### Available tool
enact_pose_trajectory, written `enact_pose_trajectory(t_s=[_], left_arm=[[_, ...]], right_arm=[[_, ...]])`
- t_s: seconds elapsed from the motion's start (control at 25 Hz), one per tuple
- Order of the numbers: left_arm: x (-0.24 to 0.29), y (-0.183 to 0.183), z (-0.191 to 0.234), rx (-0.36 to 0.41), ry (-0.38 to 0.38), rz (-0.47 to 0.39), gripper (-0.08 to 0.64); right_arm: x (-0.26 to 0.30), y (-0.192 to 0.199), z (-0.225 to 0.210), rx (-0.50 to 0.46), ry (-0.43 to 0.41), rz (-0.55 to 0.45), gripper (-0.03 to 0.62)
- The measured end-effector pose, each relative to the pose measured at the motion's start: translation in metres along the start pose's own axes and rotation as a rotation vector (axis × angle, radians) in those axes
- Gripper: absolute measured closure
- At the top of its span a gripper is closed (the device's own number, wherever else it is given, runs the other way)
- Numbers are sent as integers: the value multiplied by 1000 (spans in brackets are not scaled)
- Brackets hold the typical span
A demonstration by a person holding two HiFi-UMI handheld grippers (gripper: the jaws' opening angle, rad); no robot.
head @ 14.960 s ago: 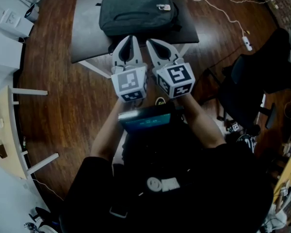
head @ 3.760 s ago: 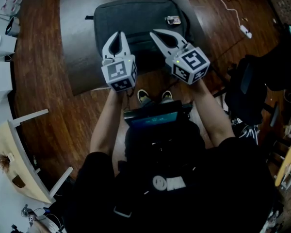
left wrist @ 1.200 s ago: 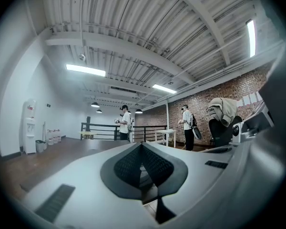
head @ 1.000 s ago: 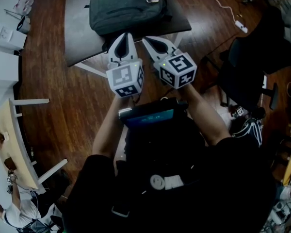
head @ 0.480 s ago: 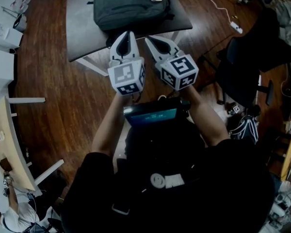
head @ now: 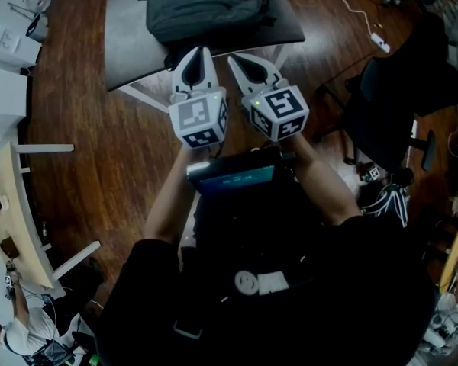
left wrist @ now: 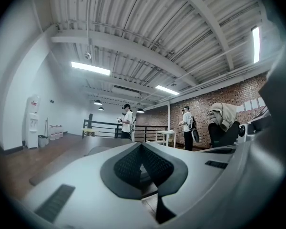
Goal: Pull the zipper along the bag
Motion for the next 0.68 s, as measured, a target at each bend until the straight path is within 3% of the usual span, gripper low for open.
enact_pose_trajectory(t_s=[0.68], left_arm=[[33,3,-25,22,20,12,557]], right_arm=[[2,-1,-39,9,0,-9,586]])
Point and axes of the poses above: the fingertips, and each gripper's own axes: x forward along the fingers, z to its left, y out of its underside, the point moved 9 cm from there along -x, backward along the fingers, and after that the axes turned 14 degrees about y, right-handed, at the moved point
